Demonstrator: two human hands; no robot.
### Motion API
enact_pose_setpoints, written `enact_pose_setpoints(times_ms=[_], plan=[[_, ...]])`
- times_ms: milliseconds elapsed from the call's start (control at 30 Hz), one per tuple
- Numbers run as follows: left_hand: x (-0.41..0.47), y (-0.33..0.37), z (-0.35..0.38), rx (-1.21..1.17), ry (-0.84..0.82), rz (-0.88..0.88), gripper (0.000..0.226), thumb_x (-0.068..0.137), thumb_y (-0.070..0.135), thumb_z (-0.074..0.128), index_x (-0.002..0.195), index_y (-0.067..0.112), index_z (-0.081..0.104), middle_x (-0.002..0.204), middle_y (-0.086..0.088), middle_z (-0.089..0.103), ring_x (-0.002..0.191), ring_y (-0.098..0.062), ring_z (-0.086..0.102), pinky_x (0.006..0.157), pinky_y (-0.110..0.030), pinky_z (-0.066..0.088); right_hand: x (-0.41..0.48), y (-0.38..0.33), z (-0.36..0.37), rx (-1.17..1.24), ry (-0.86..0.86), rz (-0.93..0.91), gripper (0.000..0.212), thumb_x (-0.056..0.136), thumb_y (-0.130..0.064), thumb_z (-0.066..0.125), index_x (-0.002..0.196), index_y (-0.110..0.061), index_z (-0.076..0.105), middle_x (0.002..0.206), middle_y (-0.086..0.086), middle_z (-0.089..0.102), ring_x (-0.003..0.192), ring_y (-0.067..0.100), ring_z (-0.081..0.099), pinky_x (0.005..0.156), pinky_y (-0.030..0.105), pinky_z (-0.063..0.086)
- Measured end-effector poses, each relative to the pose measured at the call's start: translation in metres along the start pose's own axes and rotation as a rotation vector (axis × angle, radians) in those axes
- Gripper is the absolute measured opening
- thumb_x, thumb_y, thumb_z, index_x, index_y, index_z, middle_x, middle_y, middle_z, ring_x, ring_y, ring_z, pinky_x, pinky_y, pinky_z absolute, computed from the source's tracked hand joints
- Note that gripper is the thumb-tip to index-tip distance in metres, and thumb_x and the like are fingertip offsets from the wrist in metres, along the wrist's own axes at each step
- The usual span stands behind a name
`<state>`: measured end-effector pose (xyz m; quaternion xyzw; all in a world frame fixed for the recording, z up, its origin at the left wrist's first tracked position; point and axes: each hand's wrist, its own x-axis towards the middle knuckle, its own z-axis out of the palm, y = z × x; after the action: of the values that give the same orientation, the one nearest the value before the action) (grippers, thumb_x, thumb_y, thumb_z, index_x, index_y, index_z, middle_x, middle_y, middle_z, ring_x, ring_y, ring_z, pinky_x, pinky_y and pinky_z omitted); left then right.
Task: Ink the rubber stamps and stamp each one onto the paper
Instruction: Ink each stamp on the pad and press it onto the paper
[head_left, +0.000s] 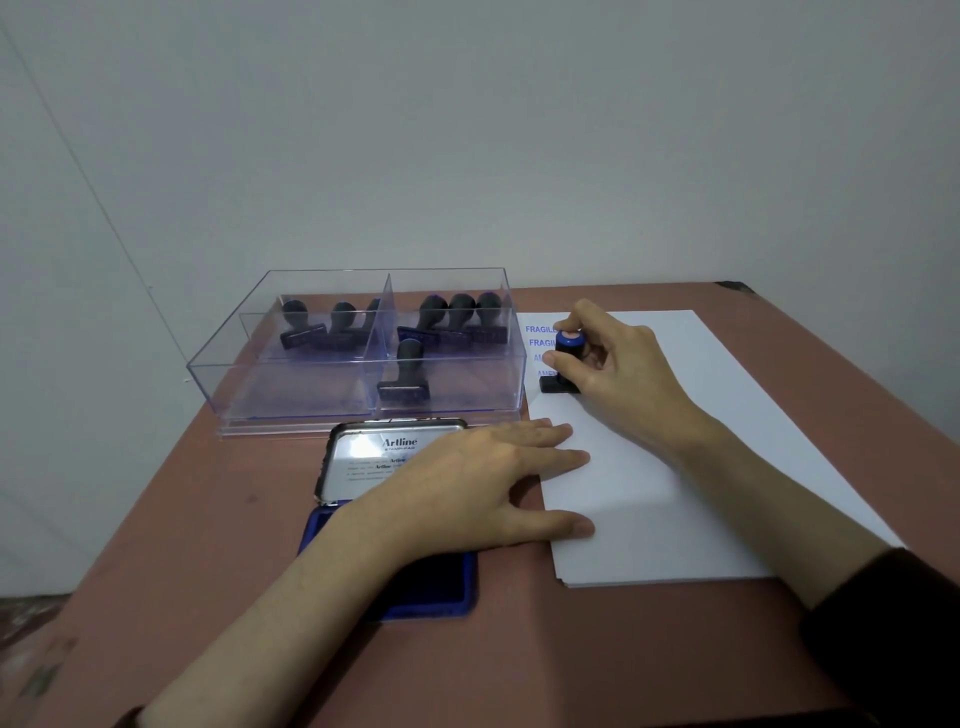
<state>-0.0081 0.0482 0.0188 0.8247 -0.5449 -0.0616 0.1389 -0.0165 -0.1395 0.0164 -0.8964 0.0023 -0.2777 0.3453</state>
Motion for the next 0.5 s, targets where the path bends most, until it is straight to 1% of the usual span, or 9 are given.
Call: enact_pose_setpoints(times_ms=[67, 133, 233, 267, 333, 400, 433, 500], plan=[[0.000, 0.001, 0.000, -0.003, 0.002, -0.001, 0.061, 0.082, 0.063, 0.050, 0.138, 0.043, 0.035, 0.151, 0.021, 0.022, 0.137, 0.007, 0.015, 0.113, -0.022, 0.020, -0.001, 0.000, 0.000, 0.010, 0.002, 0.002, 0.025, 0.084, -0.015, 0.067, 0.080, -0.018, 0.042, 0.088, 0.010, 0.066, 0.058, 0.016, 0.036, 0.056, 0.017, 0.036], [0.000, 0.001, 0.000, -0.014, 0.001, -0.003, 0.061, 0.082, 0.063, 0.050, 0.138, 0.043, 0.035, 0.151, 0.020, 0.023, 0.137, 0.007, 0.015, 0.114, -0.023, 0.020, -0.001, 0.000, -0.001, 0.016, 0.005, -0.001, 0.026, 0.084, -0.016, 0.067, 0.080, -0.019, 0.041, 0.086, 0.012, 0.065, 0.058, 0.017, 0.037, 0.056, 0.021, 0.037], [0.001, 0.001, -0.001, -0.028, -0.010, -0.010, 0.062, 0.081, 0.063, 0.051, 0.138, 0.042, 0.037, 0.151, 0.019, 0.023, 0.137, 0.006, 0.016, 0.114, -0.025, 0.021, -0.001, 0.000, -0.002, -0.008, 0.000, -0.013, 0.025, 0.084, -0.018, 0.067, 0.082, -0.019, 0.043, 0.087, 0.006, 0.066, 0.056, 0.012, 0.038, 0.055, 0.015, 0.036], [0.001, 0.002, -0.002, -0.030, -0.014, -0.013, 0.063, 0.081, 0.063, 0.052, 0.138, 0.041, 0.037, 0.151, 0.018, 0.024, 0.138, 0.005, 0.016, 0.114, -0.026, 0.021, -0.001, 0.000, -0.002, -0.002, -0.002, -0.012, 0.024, 0.084, -0.017, 0.068, 0.082, -0.018, 0.043, 0.086, 0.006, 0.066, 0.056, 0.011, 0.038, 0.055, 0.013, 0.036], [0.002, 0.003, -0.003, -0.035, -0.025, -0.020, 0.063, 0.081, 0.061, 0.053, 0.138, 0.040, 0.038, 0.151, 0.017, 0.024, 0.138, 0.002, 0.017, 0.115, -0.027, 0.020, -0.001, 0.001, -0.003, 0.015, 0.001, -0.002, 0.022, 0.084, -0.017, 0.068, 0.083, -0.017, 0.046, 0.077, 0.009, 0.064, 0.054, 0.010, 0.039, 0.054, 0.013, 0.035], [0.003, 0.004, -0.004, -0.038, -0.026, -0.025, 0.064, 0.081, 0.060, 0.055, 0.139, 0.038, 0.038, 0.152, 0.015, 0.025, 0.139, 0.000, 0.017, 0.115, -0.027, 0.019, 0.000, -0.002, -0.005, 0.015, 0.018, 0.012, 0.017, 0.083, -0.017, 0.068, 0.086, -0.014, 0.051, 0.061, 0.003, 0.055, 0.052, 0.008, 0.041, 0.053, 0.012, 0.035], [0.003, 0.004, -0.005, -0.034, -0.024, -0.025, 0.064, 0.081, 0.059, 0.055, 0.139, 0.037, 0.038, 0.152, 0.013, 0.025, 0.139, -0.001, 0.017, 0.115, -0.026, 0.018, 0.001, -0.004, -0.007, 0.015, 0.039, 0.016, 0.017, 0.083, -0.017, 0.069, 0.088, -0.011, 0.054, 0.057, -0.001, 0.051, 0.052, 0.006, 0.042, 0.052, 0.012, 0.035], [0.004, 0.005, -0.005, -0.020, -0.008, -0.017, 0.064, 0.082, 0.056, 0.057, 0.139, 0.034, 0.039, 0.152, 0.011, 0.027, 0.139, -0.004, 0.017, 0.113, -0.022, 0.015, 0.007, -0.011, -0.015, 0.008, 0.108, 0.001, 0.018, 0.082, -0.017, 0.070, 0.091, -0.008, 0.057, 0.058, -0.004, 0.051, 0.053, 0.004, 0.045, 0.053, 0.011, 0.036]])
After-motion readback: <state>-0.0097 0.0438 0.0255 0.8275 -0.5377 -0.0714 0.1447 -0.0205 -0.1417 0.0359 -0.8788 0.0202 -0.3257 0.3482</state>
